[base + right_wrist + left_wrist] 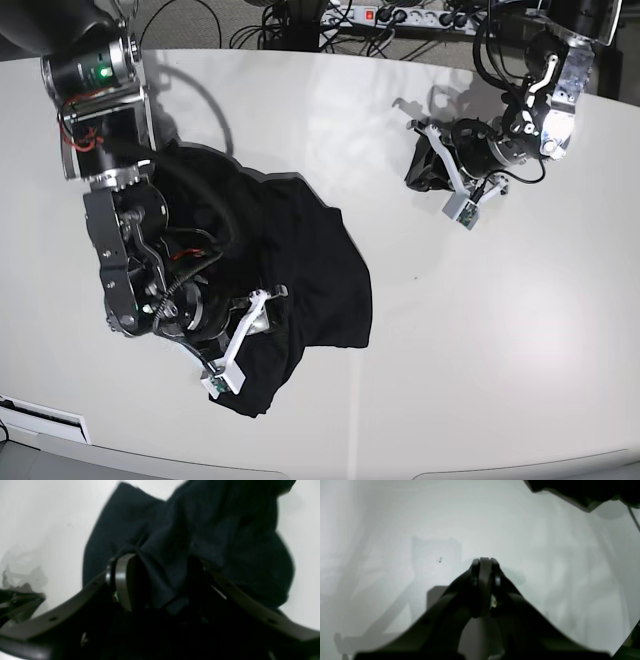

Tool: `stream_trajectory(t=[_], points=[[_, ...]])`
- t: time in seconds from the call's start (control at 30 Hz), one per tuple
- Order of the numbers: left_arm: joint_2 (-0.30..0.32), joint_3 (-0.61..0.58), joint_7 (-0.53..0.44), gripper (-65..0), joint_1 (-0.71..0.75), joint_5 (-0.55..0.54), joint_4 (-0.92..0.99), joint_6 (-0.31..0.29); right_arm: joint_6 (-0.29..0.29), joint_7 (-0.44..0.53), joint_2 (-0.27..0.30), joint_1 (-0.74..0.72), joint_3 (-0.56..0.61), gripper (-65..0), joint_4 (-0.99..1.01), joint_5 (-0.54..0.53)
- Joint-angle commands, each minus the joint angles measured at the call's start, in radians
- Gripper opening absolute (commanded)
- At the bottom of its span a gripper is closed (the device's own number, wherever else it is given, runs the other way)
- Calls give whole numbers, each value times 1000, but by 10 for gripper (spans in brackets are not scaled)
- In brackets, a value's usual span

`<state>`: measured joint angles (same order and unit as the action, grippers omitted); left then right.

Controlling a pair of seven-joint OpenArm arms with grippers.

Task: Layout the t-shirt on the table in an organized manner, then fold the t-shirt properly
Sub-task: 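Lift the t-shirt with the right gripper and carry it toward the left gripper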

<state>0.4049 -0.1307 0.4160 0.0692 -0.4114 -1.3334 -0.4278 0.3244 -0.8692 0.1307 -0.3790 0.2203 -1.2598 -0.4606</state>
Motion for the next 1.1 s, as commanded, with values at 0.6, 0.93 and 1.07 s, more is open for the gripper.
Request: stream_trajectory(t=[0.6, 0.93, 1.07], points=[[8, 5, -20, -650, -11, -12, -14, -6, 348, -108, -48, -73, -3, -650, -9, -252], [8, 5, -20, -650, -11, -12, -14, -6, 374, -256, -48, 65, 9, -650, -347, -557], [8, 5, -20, -650, -11, -12, -14, -6, 374, -412, -48, 71, 81, -650, -357, -669]])
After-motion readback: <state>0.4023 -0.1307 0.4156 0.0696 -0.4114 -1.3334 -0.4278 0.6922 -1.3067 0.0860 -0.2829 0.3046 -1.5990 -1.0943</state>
